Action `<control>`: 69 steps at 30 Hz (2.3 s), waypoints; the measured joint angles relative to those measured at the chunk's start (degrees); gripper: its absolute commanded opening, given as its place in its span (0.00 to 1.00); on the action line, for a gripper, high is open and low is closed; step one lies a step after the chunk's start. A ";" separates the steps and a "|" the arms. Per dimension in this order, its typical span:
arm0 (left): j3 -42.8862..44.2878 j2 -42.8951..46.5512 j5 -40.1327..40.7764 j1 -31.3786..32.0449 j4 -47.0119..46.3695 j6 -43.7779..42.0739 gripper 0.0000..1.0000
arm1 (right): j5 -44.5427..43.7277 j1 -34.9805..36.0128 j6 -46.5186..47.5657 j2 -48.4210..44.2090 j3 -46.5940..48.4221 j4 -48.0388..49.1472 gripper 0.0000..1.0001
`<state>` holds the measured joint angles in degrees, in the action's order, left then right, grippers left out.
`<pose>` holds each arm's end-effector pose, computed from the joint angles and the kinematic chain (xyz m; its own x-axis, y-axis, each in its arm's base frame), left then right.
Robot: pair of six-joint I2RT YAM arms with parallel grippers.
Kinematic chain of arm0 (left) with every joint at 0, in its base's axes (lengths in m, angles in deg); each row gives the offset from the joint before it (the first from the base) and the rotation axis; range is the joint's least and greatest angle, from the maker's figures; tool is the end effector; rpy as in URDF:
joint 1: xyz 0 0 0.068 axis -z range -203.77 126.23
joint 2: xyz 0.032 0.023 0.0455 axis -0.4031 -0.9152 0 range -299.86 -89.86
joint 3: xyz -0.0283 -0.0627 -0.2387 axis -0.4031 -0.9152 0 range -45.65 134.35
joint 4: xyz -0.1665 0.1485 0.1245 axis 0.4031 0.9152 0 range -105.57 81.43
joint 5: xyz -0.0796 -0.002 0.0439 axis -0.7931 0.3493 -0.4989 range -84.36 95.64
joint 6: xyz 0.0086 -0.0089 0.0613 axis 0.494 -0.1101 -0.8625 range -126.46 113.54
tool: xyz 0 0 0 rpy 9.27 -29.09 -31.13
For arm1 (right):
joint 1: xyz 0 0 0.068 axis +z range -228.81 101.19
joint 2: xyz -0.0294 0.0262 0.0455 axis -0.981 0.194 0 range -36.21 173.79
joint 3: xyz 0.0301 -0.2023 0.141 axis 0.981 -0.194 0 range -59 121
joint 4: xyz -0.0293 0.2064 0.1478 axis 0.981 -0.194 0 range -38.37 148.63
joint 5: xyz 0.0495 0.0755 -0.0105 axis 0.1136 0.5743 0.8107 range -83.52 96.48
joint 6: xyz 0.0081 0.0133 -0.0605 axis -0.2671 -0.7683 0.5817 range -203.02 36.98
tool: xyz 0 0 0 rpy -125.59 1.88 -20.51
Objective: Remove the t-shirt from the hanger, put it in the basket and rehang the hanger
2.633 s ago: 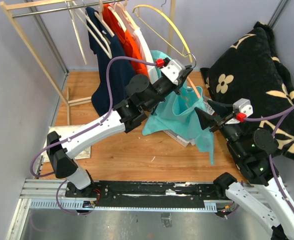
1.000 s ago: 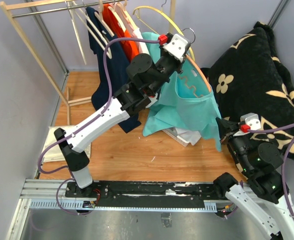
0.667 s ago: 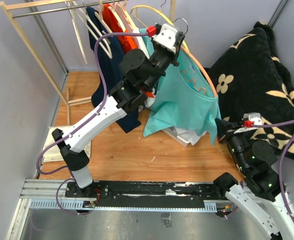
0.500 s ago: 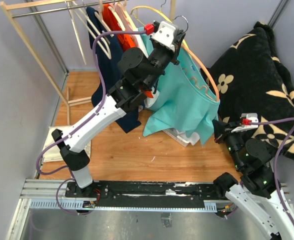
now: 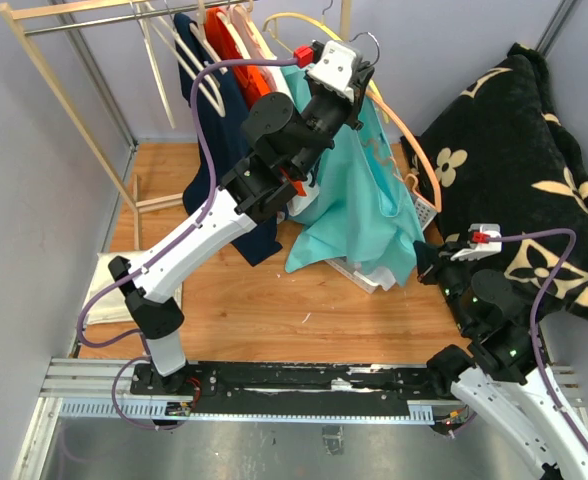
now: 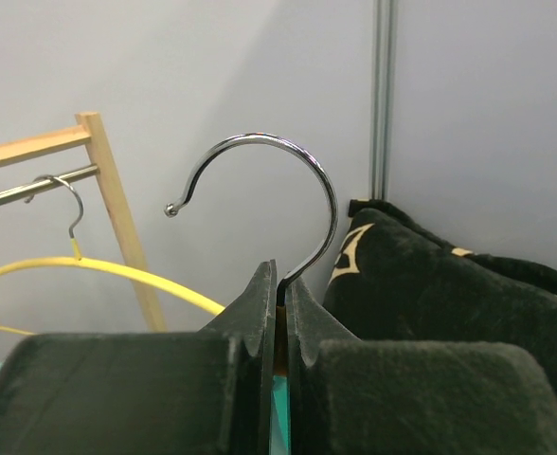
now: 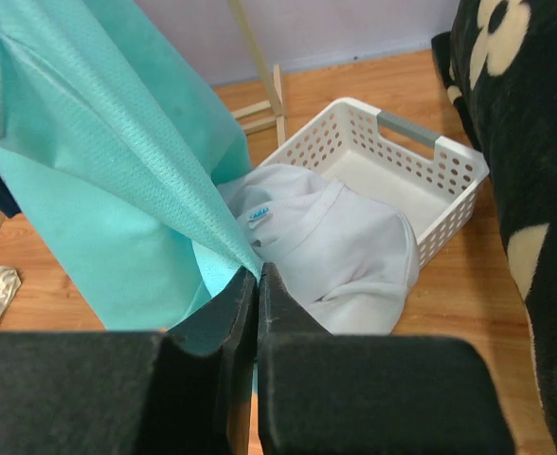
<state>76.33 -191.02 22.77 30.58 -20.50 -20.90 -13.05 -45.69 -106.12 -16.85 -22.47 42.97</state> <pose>0.2304 -0.2971 0.5404 0.4002 -0.1491 -0.9042 0.5392 0.8361 0.1008 0.1124 0.0544 0.3236 -0.0717 0.3945 -0.9161 -0.2248 0.8884 0.4002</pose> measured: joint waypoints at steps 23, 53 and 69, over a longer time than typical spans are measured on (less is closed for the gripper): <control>-16.13 6.01 -2.69 -0.28 -5.84 4.66 0.01 | -4.76 0.00 5.31 0.00 4.94 -3.56 0.50; -18.56 7.67 -7.15 -0.28 -4.92 6.73 0.00 | 0.92 0.00 23.04 2.54 25.77 -5.97 0.69; -18.47 2.38 -9.38 1.73 0.98 7.82 0.01 | 12.92 0.00 23.37 19.80 37.18 -10.45 0.71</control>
<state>57.86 -188.64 13.39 32.30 -19.52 -13.07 -0.13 -45.69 -82.75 2.95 14.71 32.52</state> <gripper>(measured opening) 0.034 0.716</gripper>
